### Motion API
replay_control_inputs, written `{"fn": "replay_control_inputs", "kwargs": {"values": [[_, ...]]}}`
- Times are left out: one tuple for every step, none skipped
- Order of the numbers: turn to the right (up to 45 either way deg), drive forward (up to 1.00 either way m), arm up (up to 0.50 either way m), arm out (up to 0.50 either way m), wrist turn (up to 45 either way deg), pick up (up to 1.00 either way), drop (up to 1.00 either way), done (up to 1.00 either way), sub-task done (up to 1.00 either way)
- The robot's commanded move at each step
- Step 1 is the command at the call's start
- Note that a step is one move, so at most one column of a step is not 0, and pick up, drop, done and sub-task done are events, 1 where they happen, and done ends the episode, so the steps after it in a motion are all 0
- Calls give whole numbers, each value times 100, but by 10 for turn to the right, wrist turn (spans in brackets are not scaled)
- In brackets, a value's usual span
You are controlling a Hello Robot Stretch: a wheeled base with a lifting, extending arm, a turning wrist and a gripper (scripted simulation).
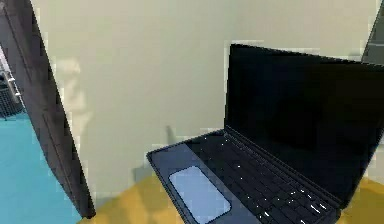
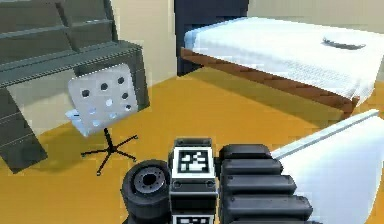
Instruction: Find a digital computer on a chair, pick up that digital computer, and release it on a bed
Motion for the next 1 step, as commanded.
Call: {"fn": "replay_control_inputs", "kwargs": {"values": [[0,25,0,0,0,0,0,0,0]]}}
